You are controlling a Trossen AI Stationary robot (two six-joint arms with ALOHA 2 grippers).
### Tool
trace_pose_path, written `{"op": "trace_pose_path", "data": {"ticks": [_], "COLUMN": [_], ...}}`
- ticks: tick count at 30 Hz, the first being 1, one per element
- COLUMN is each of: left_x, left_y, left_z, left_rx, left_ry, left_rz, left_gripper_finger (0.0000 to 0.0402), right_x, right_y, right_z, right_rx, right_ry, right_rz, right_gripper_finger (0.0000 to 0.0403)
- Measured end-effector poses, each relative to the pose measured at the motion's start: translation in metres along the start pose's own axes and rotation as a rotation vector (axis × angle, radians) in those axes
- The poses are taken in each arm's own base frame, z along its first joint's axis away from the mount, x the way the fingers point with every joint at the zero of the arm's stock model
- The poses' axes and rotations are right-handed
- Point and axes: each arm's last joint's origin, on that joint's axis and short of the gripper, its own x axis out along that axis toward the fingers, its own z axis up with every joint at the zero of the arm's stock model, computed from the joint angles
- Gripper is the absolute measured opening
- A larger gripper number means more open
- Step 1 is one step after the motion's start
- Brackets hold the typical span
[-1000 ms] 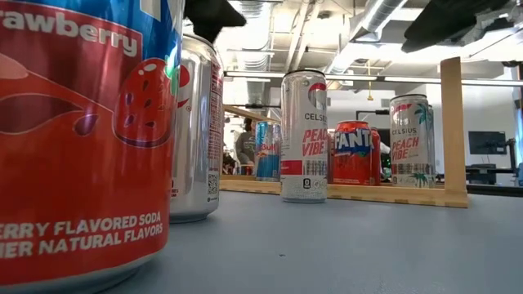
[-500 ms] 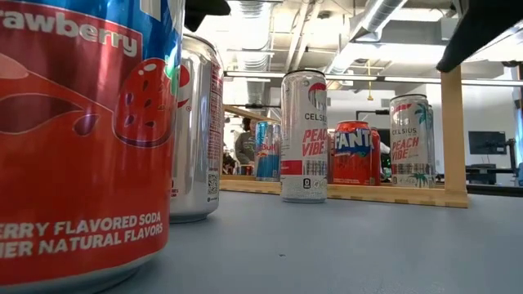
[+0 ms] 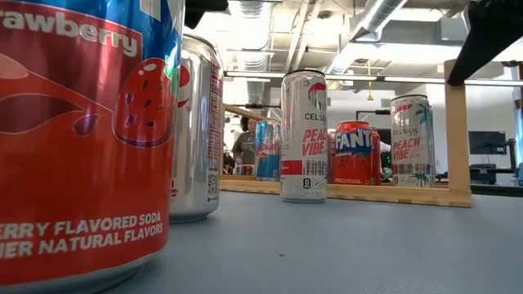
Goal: Place canned beverage on shelf
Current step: Adjust the shelf
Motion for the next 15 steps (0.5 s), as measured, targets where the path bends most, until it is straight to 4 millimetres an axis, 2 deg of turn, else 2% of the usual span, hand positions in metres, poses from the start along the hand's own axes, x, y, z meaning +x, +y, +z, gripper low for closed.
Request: {"op": "trace_pose_path", "data": {"ticks": [15], "left_x": [0.0], "left_y": [0.0], "left_z": [-0.002], "left_rx": [0.002], "left_ry": [0.019], "left_rz": [-0.001], "left_gripper_finger": [0.0], "right_x": [0.007], "right_y": [-0.013], "right_z": [0.005], "right_rx": [0.001], "right_ry": [0.065], "right_rz": [-0.089], "right_gripper_finger": [0.0]}}
